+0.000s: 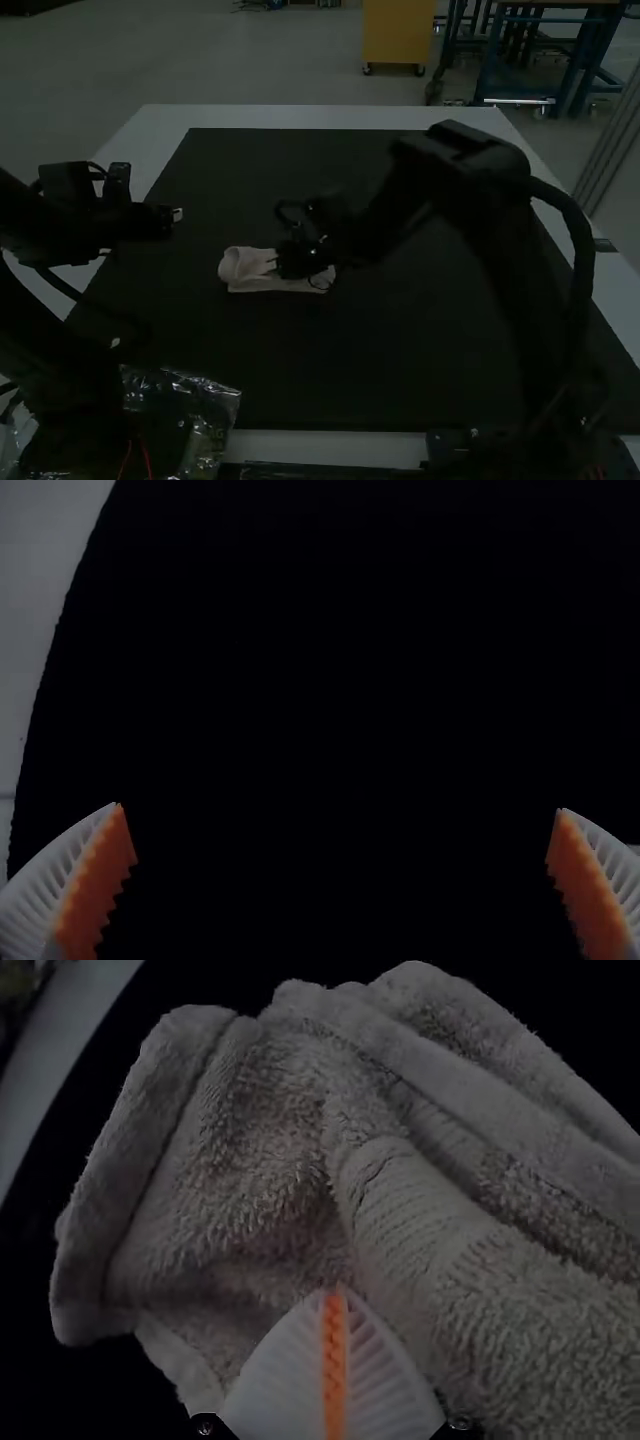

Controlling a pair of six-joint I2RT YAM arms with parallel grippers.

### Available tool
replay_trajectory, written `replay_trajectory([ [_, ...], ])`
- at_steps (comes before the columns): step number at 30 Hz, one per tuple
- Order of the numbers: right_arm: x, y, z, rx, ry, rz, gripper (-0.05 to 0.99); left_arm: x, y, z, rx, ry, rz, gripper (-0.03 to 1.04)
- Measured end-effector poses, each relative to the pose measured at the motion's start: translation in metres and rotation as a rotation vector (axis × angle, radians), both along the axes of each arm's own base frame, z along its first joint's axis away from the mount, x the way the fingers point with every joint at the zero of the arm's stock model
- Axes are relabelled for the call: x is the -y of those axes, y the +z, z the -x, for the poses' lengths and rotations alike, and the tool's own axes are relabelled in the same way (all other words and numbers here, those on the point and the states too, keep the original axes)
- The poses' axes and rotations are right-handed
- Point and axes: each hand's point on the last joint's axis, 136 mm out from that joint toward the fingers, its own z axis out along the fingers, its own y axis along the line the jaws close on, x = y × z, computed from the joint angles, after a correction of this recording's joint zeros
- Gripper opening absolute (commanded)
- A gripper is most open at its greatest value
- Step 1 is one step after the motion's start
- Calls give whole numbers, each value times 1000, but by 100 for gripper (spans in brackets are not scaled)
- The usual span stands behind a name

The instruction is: Fold the towel.

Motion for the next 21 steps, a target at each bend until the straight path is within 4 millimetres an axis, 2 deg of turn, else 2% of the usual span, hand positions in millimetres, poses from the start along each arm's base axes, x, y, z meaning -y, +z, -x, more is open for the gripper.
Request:
replay_trajectory([
  [5,1,8,-4,-13,-21,-10,-2,1,-1,2,-12,2,14,97],
  [7,4,23,-10,-13,-41,-25,-2,2,4,3,-5,4,19,97],
  [9,13,48,-23,-8,-77,-47,-2,4,15,0,10,3,27,97],
  [13,44,137,-60,78,-172,-142,-2,21,53,-11,80,-38,40,97],
  [16,75,214,-72,167,-232,-218,0,39,95,-14,157,-72,43,97],
  [18,91,261,-67,226,-246,-269,27,49,136,-11,247,-86,40,97],
  [21,114,332,-41,336,-244,-362,63,64,197,2,387,-107,51,97],
])
